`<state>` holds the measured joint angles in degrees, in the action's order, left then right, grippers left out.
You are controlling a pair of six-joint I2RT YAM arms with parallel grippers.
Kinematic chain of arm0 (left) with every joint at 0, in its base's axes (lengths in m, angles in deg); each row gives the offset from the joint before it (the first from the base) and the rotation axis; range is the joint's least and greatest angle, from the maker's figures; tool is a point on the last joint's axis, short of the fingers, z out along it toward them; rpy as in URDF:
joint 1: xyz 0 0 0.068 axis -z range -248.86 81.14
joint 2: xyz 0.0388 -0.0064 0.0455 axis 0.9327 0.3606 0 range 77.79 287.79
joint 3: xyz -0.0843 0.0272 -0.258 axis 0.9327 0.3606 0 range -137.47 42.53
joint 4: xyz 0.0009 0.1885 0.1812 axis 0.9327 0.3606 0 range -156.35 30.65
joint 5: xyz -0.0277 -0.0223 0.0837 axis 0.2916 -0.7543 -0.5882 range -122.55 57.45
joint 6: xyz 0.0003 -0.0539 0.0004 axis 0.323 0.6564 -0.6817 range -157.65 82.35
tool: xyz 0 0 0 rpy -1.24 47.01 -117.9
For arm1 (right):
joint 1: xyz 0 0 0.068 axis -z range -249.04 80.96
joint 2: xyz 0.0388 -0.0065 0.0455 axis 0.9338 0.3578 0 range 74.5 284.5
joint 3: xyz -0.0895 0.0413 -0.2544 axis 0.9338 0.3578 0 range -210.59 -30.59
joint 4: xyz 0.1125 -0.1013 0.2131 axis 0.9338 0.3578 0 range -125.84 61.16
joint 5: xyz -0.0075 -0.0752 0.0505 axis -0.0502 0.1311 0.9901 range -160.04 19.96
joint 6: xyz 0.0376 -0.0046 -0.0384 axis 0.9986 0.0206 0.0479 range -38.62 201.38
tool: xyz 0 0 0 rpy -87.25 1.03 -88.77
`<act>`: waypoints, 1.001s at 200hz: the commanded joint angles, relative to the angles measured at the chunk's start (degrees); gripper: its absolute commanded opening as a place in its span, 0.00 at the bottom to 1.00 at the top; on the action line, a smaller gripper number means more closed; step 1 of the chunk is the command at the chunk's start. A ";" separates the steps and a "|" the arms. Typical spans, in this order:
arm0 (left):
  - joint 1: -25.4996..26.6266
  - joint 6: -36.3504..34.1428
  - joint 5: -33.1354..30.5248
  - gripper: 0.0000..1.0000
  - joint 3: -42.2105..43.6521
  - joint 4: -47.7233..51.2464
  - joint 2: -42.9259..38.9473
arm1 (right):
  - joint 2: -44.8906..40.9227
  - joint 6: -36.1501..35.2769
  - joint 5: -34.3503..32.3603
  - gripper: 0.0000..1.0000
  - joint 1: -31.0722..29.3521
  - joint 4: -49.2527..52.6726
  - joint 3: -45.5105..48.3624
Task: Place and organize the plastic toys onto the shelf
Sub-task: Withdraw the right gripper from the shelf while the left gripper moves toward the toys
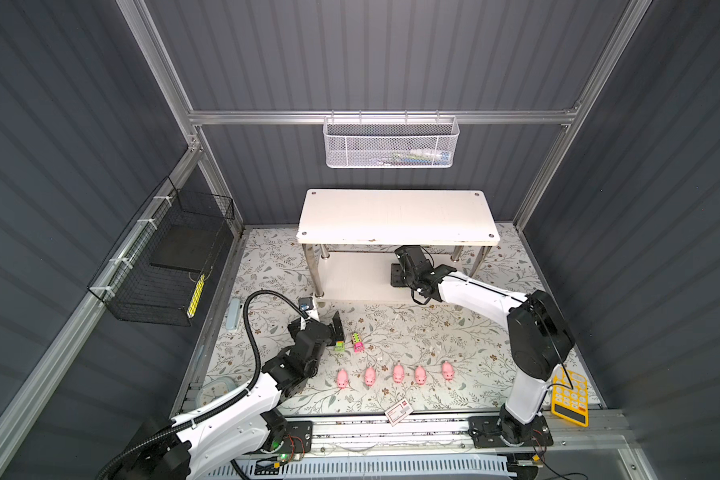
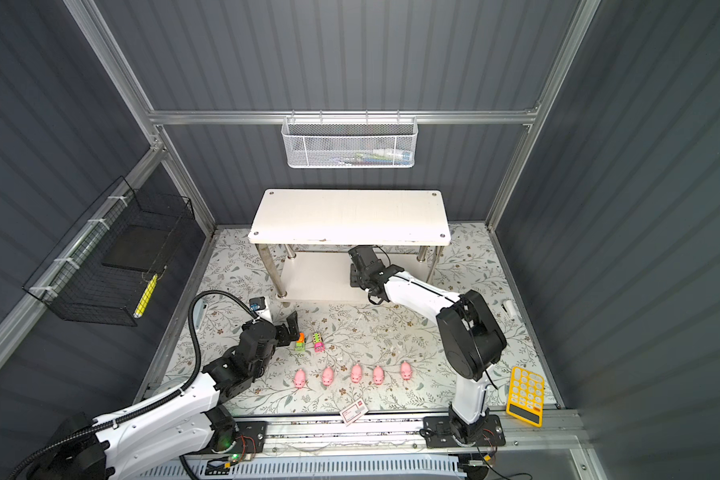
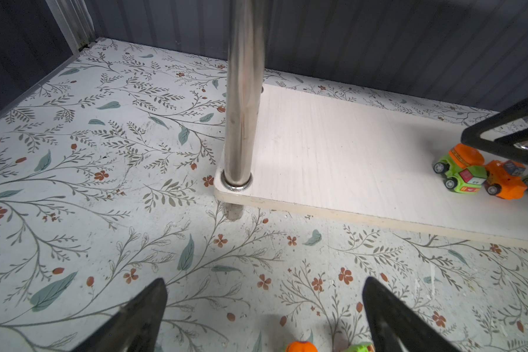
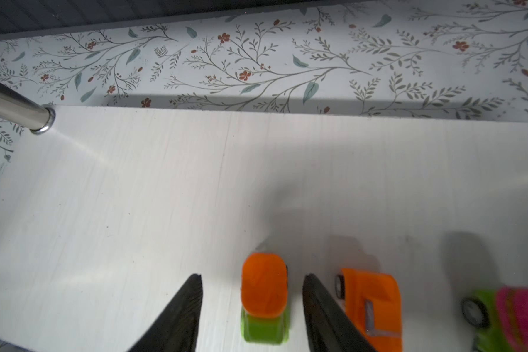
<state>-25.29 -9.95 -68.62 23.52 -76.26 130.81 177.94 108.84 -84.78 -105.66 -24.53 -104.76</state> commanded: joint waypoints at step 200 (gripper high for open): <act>0.37 7.29 8.34 0.98 -2.22 3.50 9.94 | -43.33 1.05 -2.00 0.62 -6.62 -11.84 36.49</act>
<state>-25.27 -5.93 -63.38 23.28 -75.34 139.62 138.36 109.39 -84.60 -112.06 -39.00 -70.32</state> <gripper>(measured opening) 0.989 0.612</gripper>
